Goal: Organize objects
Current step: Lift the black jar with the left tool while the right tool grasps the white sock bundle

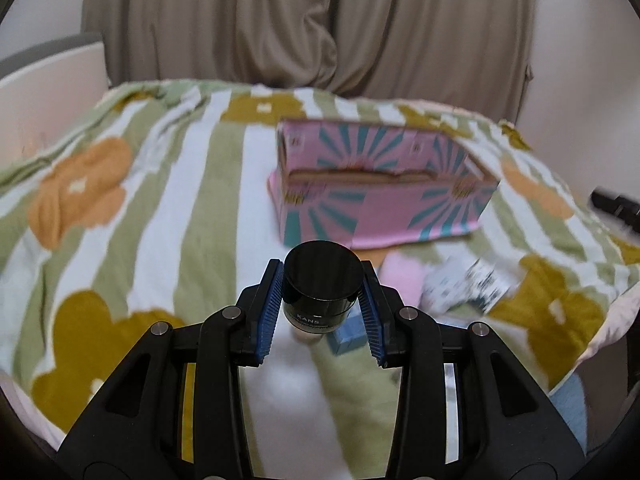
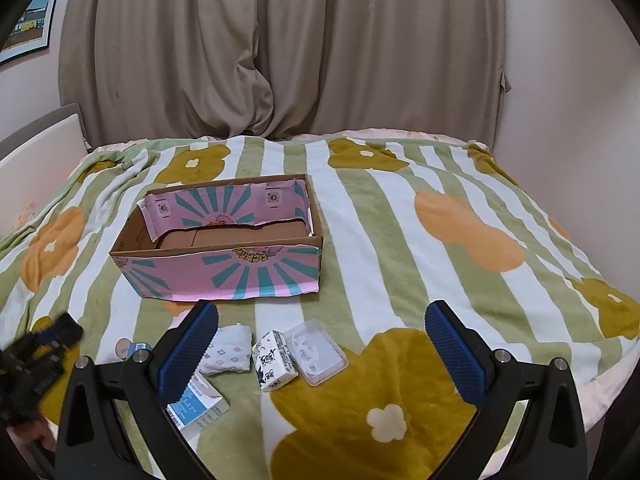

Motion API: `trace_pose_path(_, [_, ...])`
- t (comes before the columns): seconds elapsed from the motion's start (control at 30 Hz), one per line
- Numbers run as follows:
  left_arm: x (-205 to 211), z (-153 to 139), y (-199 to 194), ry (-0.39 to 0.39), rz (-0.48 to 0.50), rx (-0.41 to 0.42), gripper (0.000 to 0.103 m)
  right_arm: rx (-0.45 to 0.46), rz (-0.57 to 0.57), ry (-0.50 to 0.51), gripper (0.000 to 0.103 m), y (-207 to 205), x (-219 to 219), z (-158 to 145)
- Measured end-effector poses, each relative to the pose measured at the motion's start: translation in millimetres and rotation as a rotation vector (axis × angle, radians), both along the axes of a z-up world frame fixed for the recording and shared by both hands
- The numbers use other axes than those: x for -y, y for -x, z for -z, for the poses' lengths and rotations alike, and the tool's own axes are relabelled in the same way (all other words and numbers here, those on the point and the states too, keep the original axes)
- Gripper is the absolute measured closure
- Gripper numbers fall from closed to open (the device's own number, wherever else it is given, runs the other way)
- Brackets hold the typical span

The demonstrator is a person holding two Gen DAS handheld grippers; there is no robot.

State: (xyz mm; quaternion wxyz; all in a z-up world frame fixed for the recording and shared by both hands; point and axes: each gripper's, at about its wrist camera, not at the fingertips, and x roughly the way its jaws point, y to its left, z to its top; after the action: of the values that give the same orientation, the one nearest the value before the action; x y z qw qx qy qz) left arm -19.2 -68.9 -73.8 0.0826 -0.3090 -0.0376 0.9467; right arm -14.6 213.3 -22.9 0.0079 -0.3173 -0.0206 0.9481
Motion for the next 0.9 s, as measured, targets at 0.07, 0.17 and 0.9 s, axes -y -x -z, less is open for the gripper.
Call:
trace_pose_path(0.07, [-2.9, -16.4, -3.0, 0.004, 0.002, -0.032, 0.069, -0.009, 0.002, -0.041, 0.000, -1.6, 2.6, 0.0])
trace_pose_path(0.17, [-5.5, -40.2, -9.6, -0.003, 0.007, -0.080, 0.069, -0.016, -0.011, -0.080, 0.000, -3.5, 7.2, 0.2])
trace_pose_path(0.9, [-18.0, -104.3, -34.0, 0.043, -0.005, -0.200, 0.069, 0.190, -0.473, -0.212, 0.000, 49.3, 77.2, 62.8])
